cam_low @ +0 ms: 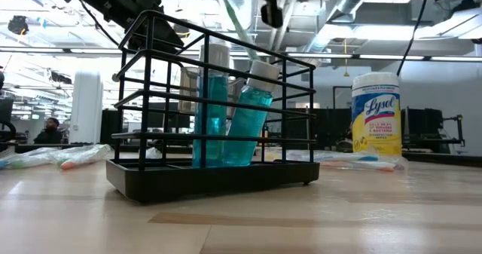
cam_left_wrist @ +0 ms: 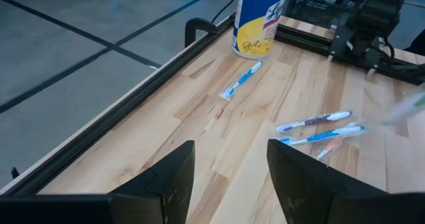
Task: Pick & Place toothbrushing station
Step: Put the green toothbrush into the mesh organizer
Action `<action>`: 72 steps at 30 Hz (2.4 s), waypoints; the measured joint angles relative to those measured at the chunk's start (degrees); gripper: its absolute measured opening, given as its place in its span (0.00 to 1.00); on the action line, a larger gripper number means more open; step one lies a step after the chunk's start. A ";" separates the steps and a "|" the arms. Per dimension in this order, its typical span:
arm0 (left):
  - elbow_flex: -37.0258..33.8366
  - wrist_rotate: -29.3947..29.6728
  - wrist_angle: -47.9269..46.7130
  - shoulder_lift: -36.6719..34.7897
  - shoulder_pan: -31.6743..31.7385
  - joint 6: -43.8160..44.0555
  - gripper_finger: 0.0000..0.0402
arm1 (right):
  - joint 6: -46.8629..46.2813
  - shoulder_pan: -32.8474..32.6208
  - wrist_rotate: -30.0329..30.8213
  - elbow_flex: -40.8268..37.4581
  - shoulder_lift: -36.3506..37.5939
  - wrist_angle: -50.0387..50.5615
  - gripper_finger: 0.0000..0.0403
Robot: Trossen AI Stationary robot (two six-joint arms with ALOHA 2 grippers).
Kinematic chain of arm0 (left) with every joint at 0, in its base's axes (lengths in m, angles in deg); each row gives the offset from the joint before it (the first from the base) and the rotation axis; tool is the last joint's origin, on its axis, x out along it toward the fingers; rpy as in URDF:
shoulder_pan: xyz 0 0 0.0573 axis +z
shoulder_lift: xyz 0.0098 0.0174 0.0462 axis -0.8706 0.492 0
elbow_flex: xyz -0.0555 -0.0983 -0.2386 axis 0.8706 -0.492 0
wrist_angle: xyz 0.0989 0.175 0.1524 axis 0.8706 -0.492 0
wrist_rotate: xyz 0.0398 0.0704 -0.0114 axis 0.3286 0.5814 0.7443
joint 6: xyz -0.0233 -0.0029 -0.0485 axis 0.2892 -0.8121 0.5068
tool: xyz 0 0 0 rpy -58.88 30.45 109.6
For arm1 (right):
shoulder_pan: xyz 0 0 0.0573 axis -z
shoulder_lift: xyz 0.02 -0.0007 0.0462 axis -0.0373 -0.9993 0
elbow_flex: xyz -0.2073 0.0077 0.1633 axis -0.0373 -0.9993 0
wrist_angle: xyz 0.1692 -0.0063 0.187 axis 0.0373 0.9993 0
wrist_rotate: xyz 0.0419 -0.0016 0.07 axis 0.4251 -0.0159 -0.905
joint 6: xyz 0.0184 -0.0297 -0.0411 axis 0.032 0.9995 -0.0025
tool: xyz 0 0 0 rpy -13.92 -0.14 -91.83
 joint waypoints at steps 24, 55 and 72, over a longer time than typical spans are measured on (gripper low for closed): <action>0.00 -2.82 -0.32 0.00 0.00 -0.05 0.45 | 0.61 -11.40 8.04 0.07 -2.31 -1.77 0.00; 0.00 -6.71 -0.34 0.00 0.00 -1.31 0.45 | -3.44 -19.75 21.16 -0.02 -5.20 -1.62 0.00; 0.00 -6.88 -0.40 0.00 -0.38 -0.37 0.45 | -7.23 -25.63 40.32 -0.11 -1.54 7.34 0.00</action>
